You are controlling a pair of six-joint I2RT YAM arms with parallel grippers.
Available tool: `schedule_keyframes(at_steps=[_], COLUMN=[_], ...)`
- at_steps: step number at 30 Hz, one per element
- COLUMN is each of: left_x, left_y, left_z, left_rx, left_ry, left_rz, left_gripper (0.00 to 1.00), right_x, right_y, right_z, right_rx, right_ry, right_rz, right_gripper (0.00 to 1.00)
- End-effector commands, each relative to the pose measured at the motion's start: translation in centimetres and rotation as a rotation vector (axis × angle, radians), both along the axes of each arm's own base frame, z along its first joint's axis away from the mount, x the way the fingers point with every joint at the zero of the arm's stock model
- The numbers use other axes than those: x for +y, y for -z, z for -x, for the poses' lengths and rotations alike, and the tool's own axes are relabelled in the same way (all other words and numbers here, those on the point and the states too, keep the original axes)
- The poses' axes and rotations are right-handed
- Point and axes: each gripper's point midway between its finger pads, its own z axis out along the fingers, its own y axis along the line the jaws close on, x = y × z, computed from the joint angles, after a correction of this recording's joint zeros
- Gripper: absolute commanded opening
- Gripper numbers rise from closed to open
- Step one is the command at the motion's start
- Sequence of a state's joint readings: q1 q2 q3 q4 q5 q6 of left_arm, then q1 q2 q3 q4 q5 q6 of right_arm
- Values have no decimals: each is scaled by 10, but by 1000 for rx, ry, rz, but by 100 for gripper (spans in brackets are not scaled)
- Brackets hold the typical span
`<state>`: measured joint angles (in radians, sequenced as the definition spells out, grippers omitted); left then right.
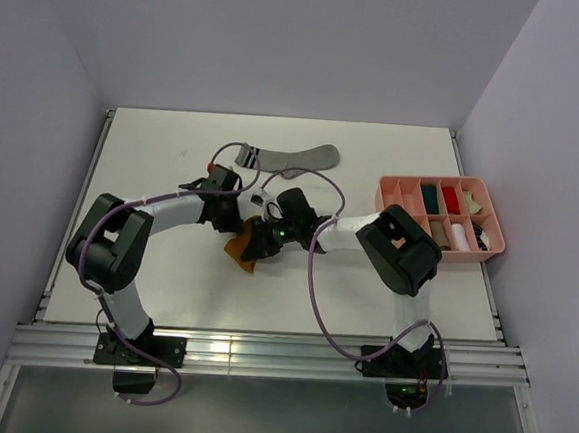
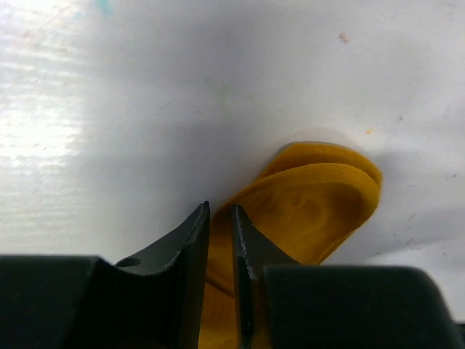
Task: Roll the socks
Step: Roll the sock at the center of the board.
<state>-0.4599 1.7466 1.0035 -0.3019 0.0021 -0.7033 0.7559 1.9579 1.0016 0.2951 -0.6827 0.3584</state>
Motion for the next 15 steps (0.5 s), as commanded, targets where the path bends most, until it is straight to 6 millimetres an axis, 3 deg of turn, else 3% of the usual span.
schedule_keyframes(at_steps=[1,9,12,15], left_x=[-7,-12,-10,6], left_y=[13,16,-6,-32], left_z=[0,-4,-13,-24], left_rx=[9,-16,-75,-146], left_ry=[63,86,52,-47], left_rz=[11,6,10,-28], left_gripper=[24,22,24,29], right_x=[-1,-8,-15,-20], right_y=[11,42,52,56], right_z=[1,-5,-11,-14], right_rx=[115,259,296,321], right_ry=[-10,46,99,140], right_rz=[13,73,92,99], right_gripper=[0,0,0,0])
